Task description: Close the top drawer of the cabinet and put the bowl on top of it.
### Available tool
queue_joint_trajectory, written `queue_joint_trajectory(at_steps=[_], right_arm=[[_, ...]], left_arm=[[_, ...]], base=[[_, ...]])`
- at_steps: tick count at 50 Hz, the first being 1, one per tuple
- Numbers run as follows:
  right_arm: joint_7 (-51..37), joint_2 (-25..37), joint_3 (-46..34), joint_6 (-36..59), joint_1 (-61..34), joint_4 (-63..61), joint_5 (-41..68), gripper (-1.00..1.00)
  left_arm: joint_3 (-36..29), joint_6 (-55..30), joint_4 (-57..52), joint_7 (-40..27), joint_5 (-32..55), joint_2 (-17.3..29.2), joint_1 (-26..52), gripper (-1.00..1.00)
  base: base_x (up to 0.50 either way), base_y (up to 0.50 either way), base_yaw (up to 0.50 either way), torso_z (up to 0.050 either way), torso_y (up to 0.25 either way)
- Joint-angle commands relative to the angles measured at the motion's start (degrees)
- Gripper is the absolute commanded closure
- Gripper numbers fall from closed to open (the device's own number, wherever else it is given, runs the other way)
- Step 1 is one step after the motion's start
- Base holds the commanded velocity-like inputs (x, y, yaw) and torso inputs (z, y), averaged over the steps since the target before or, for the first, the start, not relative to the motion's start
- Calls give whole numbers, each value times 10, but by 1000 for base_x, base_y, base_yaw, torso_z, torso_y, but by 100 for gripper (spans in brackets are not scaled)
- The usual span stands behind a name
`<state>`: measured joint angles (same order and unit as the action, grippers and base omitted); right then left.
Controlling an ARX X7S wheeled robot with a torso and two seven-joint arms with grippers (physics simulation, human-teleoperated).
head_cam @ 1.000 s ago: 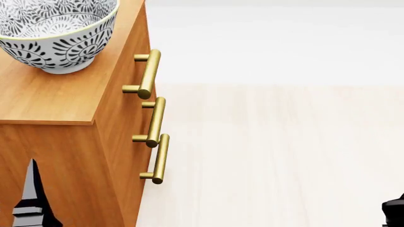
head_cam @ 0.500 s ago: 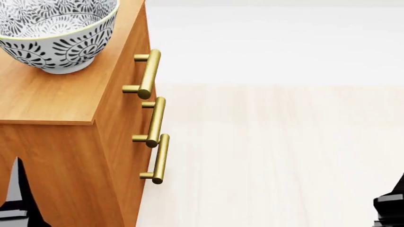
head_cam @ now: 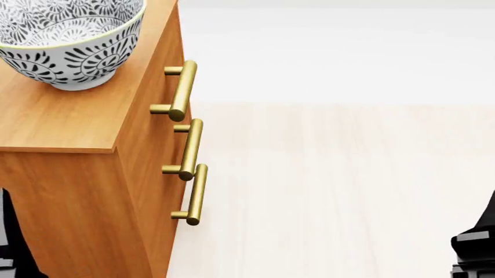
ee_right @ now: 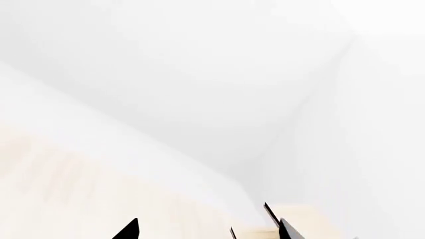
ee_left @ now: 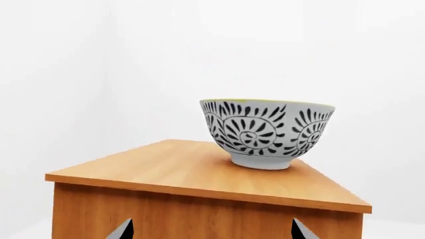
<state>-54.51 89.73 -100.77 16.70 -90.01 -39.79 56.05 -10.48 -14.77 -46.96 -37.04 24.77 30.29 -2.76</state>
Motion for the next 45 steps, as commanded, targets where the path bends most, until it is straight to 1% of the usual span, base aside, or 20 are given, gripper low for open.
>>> queue_joint_trajectory(at_steps=[1, 29, 37, 45], right_arm=[[-4, 2, 14, 15, -10, -20, 7, -100], [-27, 3, 43, 33, -30, -67, 19, -100], [-32, 3, 44, 31, -28, -72, 16, -100], [-42, 3, 61, 49, -43, -95, 33, -100]], left_arm=[[9, 0, -19, -7, 2, 7, -7, -100], [18, -19, -62, -28, 7, 24, -8, -100], [17, -19, -68, -32, 1, 26, -10, -100], [21, -13, -75, -36, -3, 30, -20, -100]], base=[[0, 0, 0, 0, 0], [0, 0, 0, 0, 0], [0, 0, 0, 0, 0], [0, 0, 0, 0, 0]])
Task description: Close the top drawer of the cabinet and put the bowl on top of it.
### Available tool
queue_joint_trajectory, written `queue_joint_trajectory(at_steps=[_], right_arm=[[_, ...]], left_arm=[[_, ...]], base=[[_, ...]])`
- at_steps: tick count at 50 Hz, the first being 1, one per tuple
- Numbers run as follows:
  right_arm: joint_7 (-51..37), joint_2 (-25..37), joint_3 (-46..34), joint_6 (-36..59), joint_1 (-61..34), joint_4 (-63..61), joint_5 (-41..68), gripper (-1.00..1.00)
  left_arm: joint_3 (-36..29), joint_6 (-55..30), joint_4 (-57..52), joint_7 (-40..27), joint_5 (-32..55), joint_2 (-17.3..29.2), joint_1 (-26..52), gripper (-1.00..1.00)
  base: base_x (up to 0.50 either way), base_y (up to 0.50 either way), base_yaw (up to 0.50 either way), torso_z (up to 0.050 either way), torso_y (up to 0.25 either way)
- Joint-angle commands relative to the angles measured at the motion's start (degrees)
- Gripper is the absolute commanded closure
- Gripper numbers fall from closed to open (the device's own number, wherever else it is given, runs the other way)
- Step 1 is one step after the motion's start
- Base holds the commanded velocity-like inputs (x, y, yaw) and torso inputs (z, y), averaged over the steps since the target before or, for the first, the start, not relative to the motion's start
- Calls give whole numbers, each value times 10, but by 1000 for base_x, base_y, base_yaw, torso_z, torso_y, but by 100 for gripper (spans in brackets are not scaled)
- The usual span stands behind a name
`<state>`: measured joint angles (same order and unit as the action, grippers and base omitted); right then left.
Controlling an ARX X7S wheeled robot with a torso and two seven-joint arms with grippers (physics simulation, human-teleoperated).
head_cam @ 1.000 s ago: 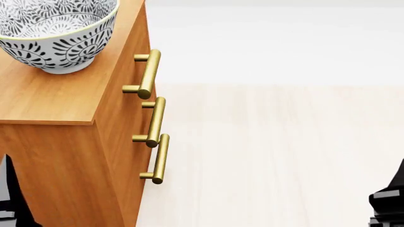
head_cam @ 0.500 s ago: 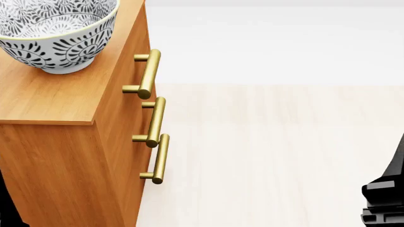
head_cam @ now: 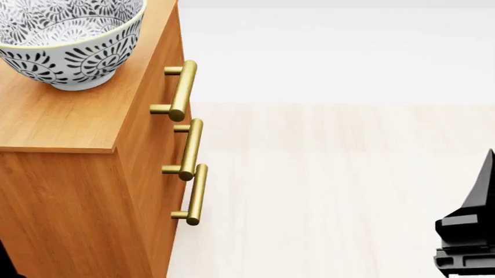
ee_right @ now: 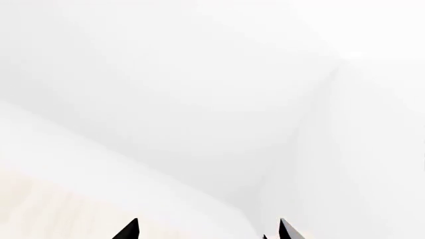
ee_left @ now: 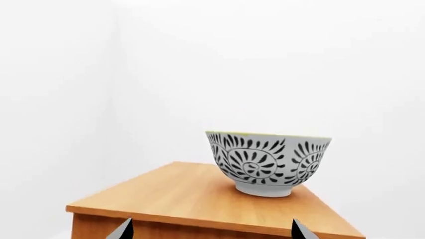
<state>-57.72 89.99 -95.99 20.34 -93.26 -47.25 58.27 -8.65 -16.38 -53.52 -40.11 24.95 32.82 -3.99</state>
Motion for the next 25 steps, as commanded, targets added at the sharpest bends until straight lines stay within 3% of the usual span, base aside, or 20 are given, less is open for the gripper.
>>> queue_joint_trajectory(at_steps=[1, 25], right_arm=[[-12, 0, 15, 13, -12, -22, 13, -100], [-25, 0, 52, 44, -39, -60, 47, -100]], left_arm=[[2, 3, -9, -6, -6, 5, -7, -100], [8, -3, -42, -24, -1, 22, -10, -100]], base=[[0, 0, 0, 0, 0], [0, 0, 0, 0, 0]])
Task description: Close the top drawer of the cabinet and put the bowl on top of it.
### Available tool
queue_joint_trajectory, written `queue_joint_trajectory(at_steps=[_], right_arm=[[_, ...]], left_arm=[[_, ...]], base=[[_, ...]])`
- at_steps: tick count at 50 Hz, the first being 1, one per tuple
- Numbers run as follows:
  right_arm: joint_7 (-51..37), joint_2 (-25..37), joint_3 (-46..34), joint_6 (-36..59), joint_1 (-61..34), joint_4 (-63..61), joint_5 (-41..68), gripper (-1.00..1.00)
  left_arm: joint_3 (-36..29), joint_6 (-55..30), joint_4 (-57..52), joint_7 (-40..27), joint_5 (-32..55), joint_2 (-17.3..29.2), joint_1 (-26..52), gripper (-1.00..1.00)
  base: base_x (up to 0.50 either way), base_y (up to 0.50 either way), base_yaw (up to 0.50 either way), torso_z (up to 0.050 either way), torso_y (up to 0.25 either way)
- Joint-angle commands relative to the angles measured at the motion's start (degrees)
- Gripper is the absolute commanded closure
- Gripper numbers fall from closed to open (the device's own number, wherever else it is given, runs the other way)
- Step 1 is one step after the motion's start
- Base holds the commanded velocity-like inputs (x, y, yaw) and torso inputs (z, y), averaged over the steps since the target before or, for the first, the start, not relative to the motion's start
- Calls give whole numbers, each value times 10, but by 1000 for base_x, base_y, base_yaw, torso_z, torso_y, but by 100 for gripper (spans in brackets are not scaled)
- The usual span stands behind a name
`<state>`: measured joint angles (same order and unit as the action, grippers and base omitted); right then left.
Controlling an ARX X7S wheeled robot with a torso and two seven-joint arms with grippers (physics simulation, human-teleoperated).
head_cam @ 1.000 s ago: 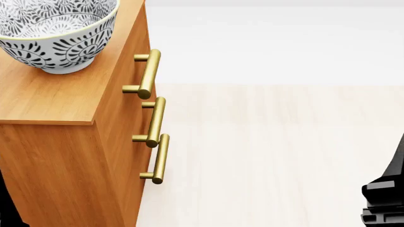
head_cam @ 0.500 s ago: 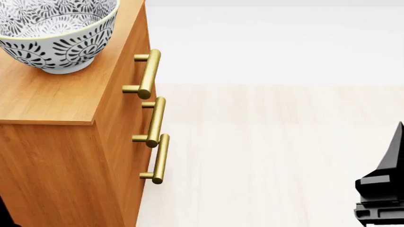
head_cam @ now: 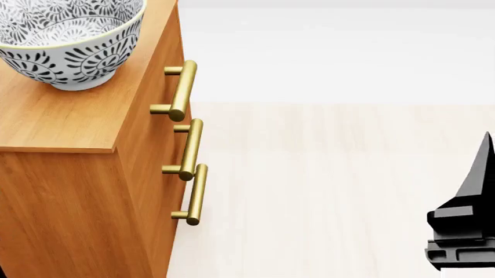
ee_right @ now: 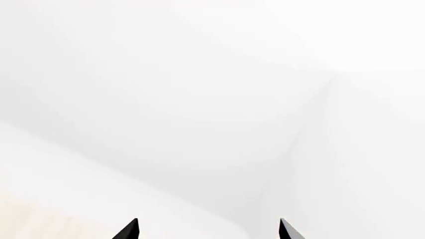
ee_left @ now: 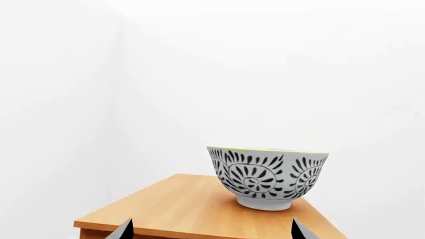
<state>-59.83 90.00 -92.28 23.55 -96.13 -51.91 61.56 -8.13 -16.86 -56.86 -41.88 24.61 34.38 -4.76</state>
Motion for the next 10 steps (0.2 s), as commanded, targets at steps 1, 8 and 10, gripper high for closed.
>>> queue_joint_trajectory(at_steps=[1, 8, 10], right_arm=[[-5, 0, 17, 14, -12, -15, 18, -100], [-9, 0, 31, 30, -24, -27, 35, -100], [-11, 0, 34, 32, -26, -30, 38, -100]], left_arm=[[3, 1, -10, -7, 4, 7, -2, -100], [5, 3, -21, -16, 7, 15, -5, -100], [4, 7, -22, -18, 6, 17, -8, -100]], base=[[0, 0, 0, 0, 0], [0, 0, 0, 0, 0], [0, 0, 0, 0, 0]])
